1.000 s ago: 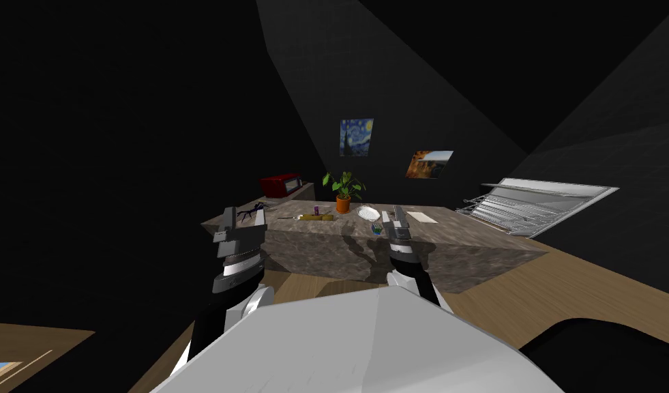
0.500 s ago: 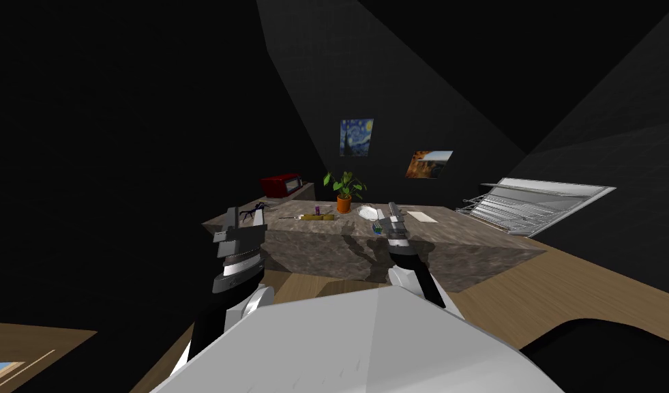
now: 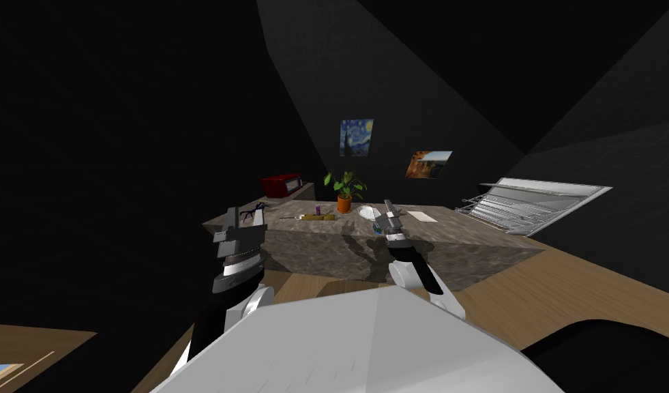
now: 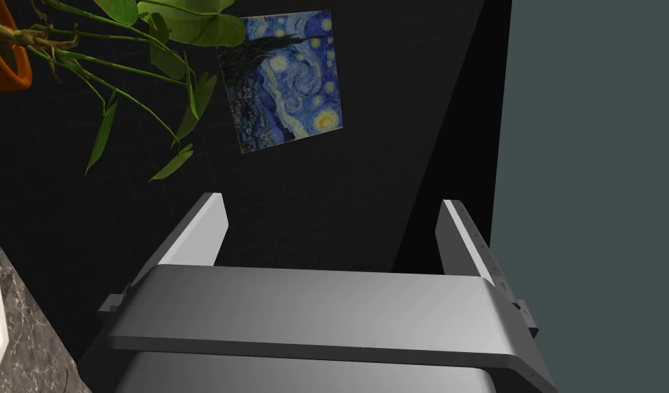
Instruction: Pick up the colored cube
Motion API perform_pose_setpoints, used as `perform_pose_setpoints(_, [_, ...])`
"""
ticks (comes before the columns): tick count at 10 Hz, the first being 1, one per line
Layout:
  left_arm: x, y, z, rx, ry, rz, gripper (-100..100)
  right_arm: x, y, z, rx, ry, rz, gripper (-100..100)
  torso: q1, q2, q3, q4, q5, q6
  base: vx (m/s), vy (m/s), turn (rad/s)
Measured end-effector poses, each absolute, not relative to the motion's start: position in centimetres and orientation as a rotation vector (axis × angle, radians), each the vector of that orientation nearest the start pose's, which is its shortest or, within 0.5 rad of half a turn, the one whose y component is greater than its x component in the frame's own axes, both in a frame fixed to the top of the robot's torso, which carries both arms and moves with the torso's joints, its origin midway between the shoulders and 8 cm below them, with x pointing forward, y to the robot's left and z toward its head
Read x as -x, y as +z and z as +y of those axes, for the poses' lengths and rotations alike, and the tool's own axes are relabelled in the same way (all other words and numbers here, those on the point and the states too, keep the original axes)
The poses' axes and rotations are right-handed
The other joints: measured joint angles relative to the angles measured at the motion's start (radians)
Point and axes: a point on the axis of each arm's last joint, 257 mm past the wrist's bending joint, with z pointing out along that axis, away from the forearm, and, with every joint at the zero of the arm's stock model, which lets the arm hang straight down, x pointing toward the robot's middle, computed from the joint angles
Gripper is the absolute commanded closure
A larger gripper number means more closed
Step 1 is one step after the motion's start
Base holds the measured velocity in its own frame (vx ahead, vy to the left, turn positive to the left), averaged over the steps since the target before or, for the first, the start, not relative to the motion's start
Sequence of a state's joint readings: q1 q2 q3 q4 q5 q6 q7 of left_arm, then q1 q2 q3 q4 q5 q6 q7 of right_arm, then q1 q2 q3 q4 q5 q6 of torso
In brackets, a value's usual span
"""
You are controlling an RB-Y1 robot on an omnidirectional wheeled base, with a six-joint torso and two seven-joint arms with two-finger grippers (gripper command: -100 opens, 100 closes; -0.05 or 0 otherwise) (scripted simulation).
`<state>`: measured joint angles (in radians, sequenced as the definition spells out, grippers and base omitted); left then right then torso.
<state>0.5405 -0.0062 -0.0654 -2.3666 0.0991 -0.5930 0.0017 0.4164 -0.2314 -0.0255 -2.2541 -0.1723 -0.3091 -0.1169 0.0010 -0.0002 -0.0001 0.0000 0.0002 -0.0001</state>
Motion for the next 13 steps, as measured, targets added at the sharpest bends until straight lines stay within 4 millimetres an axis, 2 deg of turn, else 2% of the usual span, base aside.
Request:
perform_pose_setpoints(6, [-30.7,6.5,27.2,0.619,-1.443,0.440,0,-41.2,0.0,-27.7,-0.883,1.565,0.853,-100,0.000,0.000,0.000,0.000,0.000,0.000,0.003,0.014,-0.010])
perform_pose_setpoints(13, [-30.7,6.5,27.2,0.619,-1.443,0.440,0,-44.0,-1.6,-27.8,-1.059,1.631,0.922,-100,-0.001,-0.001,0.000,0.000,0.000,0.000,0.005,0.006,-0.012])
